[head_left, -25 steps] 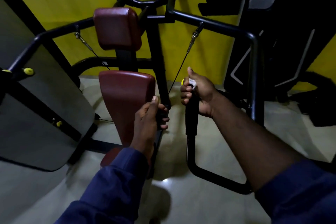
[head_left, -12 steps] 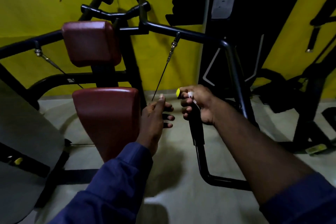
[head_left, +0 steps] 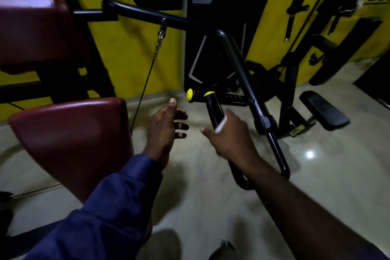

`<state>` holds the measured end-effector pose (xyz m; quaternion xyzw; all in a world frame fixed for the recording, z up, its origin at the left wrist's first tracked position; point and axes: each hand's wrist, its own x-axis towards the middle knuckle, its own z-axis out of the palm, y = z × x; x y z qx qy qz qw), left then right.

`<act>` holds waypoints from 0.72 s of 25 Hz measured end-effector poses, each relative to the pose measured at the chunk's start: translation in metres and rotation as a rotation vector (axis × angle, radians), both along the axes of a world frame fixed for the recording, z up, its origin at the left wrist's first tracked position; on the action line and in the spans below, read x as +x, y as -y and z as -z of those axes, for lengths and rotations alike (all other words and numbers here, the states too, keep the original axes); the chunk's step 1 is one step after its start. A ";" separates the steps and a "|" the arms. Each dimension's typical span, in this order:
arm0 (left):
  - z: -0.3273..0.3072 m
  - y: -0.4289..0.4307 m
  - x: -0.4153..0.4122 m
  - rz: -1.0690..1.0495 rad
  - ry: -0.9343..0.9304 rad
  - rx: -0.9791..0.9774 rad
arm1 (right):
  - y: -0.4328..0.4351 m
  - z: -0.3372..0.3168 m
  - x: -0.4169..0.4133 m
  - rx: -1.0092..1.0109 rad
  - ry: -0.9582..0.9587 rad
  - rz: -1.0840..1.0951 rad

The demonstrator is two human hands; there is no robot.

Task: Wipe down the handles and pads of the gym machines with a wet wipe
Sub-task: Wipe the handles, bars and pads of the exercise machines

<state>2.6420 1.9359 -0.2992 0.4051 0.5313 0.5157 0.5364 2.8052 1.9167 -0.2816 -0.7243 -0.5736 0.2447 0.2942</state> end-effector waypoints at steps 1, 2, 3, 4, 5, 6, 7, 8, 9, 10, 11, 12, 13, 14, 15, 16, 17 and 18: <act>-0.001 -0.003 -0.001 0.011 0.007 0.011 | -0.021 -0.010 -0.009 0.034 0.077 0.007; -0.002 -0.006 -0.001 0.017 0.013 0.020 | -0.040 -0.021 -0.018 0.047 0.111 0.010; -0.003 -0.008 0.001 0.017 0.019 0.026 | -0.055 -0.029 -0.024 0.054 0.118 0.009; -0.006 -0.010 0.003 0.020 0.029 0.029 | -0.064 -0.034 -0.027 0.051 0.111 0.002; -0.009 -0.011 0.006 0.020 0.042 0.041 | -0.067 -0.036 -0.030 0.052 0.099 -0.012; -0.012 -0.013 0.008 0.016 0.053 0.063 | -0.065 -0.035 -0.030 0.067 0.082 -0.018; -0.014 -0.015 0.011 0.018 0.055 0.095 | -0.060 -0.031 -0.028 0.077 0.061 -0.013; -0.017 -0.017 0.014 0.030 0.047 0.136 | -0.053 -0.027 -0.026 0.084 0.055 -0.003; -0.020 -0.019 0.017 0.052 0.039 0.176 | -0.047 -0.022 -0.025 0.091 0.085 0.006; -0.022 -0.020 0.020 0.078 0.025 0.205 | -0.040 -0.017 -0.023 0.096 0.139 0.017; -0.023 -0.022 0.022 0.094 -0.010 0.219 | -0.030 -0.013 -0.022 0.097 0.187 0.034; -0.023 -0.023 0.024 0.109 -0.055 0.217 | -0.019 -0.009 -0.021 0.100 0.217 0.056; -0.023 -0.025 0.026 0.130 -0.077 0.201 | -0.006 -0.005 -0.019 0.103 0.233 0.081; -0.024 -0.026 0.028 0.159 -0.059 0.177 | 0.008 0.002 -0.016 0.107 0.233 0.102; -0.024 -0.026 0.030 0.188 -0.015 0.152 | 0.023 0.011 -0.011 0.100 0.237 0.112; -0.023 -0.027 0.033 0.206 0.035 0.132 | 0.038 0.021 -0.006 0.081 0.233 0.105; -0.023 -0.026 0.035 0.221 0.080 0.116 | 0.050 0.029 -0.001 0.053 0.220 0.095; -0.023 -0.024 0.037 0.234 0.119 0.103 | 0.061 0.034 0.005 0.015 0.202 0.082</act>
